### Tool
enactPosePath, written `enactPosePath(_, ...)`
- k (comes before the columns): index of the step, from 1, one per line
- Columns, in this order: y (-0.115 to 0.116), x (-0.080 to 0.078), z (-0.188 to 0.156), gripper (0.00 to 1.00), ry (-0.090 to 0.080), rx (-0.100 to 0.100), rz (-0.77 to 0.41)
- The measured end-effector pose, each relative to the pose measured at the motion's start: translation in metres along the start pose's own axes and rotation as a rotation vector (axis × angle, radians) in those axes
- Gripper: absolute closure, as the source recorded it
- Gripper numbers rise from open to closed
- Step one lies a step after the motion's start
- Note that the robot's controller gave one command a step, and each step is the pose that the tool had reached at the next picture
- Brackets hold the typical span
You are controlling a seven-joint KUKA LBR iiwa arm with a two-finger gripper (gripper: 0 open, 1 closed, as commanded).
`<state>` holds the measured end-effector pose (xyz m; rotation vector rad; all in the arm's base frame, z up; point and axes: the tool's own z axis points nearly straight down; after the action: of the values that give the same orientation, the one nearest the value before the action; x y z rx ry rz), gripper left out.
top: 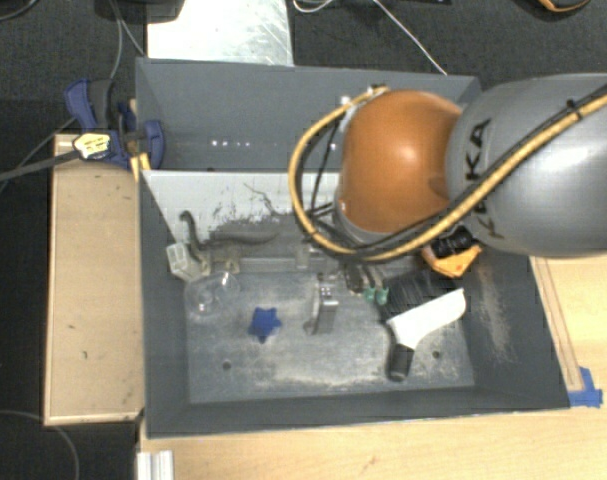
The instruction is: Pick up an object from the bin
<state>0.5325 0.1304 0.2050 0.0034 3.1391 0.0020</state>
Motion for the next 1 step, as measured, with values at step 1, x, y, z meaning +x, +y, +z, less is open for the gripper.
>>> enactPosePath(1,0.0173,-0.0048,0.0669,0.0,-0.001,-0.001,-0.102)
